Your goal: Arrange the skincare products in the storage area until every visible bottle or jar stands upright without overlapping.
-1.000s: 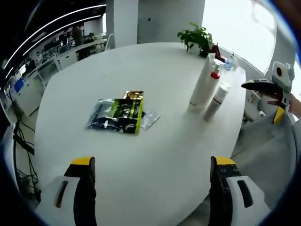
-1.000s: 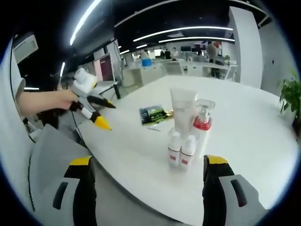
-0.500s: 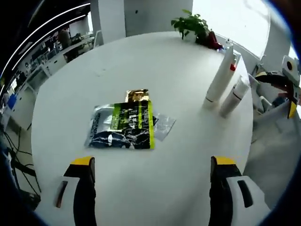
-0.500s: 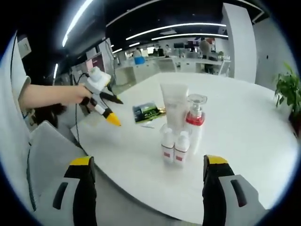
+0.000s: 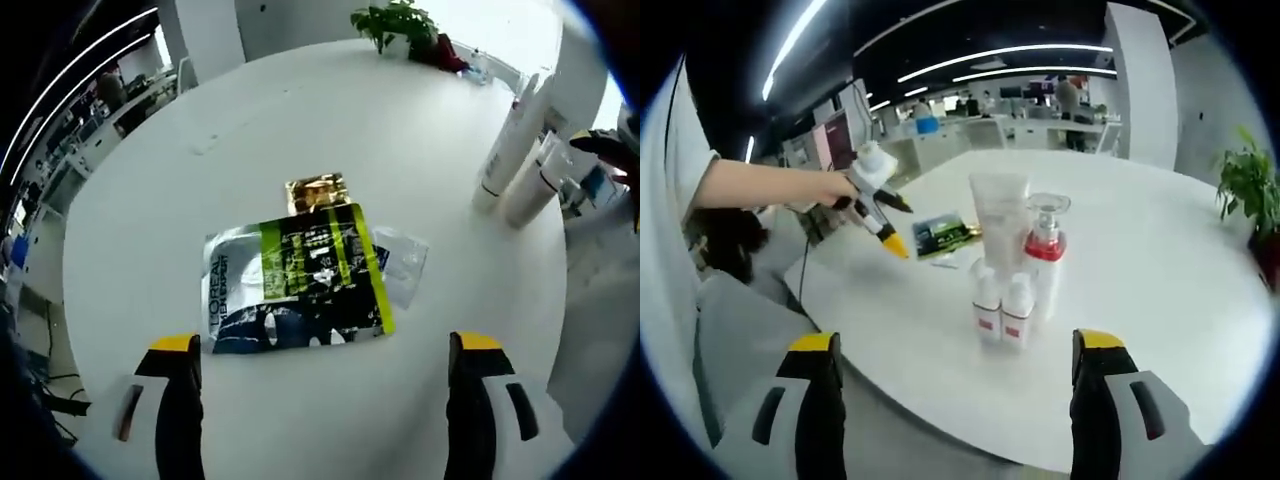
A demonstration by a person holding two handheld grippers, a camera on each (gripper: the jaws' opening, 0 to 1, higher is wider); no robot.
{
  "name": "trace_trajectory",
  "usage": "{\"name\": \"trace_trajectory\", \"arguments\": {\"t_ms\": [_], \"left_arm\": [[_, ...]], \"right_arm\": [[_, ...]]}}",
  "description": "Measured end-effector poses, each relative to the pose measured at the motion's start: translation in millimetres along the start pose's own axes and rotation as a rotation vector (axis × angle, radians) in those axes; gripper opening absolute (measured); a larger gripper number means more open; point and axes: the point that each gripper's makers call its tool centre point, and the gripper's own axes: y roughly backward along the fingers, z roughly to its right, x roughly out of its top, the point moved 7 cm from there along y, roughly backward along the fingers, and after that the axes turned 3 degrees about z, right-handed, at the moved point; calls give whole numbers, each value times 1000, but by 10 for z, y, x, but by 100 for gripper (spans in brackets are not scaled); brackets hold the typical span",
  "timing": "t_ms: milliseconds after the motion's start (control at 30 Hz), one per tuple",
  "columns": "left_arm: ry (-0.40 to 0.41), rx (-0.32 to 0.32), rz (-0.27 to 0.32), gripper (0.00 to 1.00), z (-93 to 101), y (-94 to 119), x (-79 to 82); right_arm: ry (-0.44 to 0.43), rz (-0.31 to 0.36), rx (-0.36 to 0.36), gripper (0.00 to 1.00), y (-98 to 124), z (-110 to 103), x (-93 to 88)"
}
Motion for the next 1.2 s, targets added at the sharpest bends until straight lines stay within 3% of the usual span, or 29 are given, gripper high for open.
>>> {"name": "trace_trajectory", "arguments": {"t_ms": [233,433,567,933,1033,1200], "left_arm": [[-13,-38,-54,98,-193,-252,60],[-6,-127,-123,99,-159,-366,167],[-49,-115,-172,99,-187,-416,174],[-102,-113,-210,99,-194,-506,288],[-166,-117,-230,99,-173,-504,253],[-145,-117,-205,93,-237,-520,269]], "right_arm": [[-20,2,-12,94,7,23,-4],[-23,-5,-21,94,6,22,-5],[-24,-9,-25,94,6,19,-4],[-37,-6,-39,94,10,36,-1],[-41,-4,-41,94,11,40,0],[-41,-5,-43,94,11,48,-4]]}}
